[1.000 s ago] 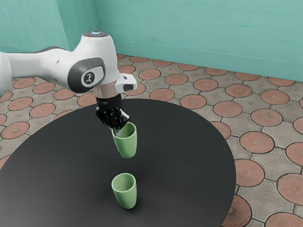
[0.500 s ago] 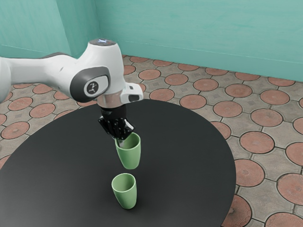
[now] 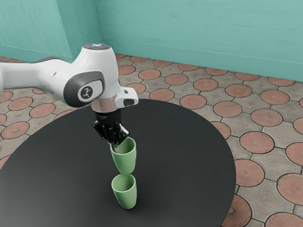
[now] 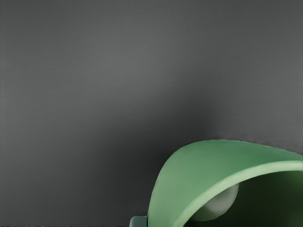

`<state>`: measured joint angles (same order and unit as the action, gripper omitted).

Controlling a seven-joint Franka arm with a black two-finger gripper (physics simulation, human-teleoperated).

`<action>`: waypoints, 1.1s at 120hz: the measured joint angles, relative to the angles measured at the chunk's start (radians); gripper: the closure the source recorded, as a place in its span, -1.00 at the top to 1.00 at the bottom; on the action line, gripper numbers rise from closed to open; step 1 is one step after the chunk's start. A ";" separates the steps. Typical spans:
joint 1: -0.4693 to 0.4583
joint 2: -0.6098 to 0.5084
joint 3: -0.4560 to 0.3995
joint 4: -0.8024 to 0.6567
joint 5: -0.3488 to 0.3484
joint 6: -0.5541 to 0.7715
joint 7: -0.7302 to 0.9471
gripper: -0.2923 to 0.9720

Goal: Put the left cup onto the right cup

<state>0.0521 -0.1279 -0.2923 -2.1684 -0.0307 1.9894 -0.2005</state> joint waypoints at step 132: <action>0.001 -0.081 -0.024 -0.099 -0.023 0.023 -0.015 -0.70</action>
<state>0.0532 -0.2091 -0.3159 -2.2672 -0.0533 2.0126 -0.2159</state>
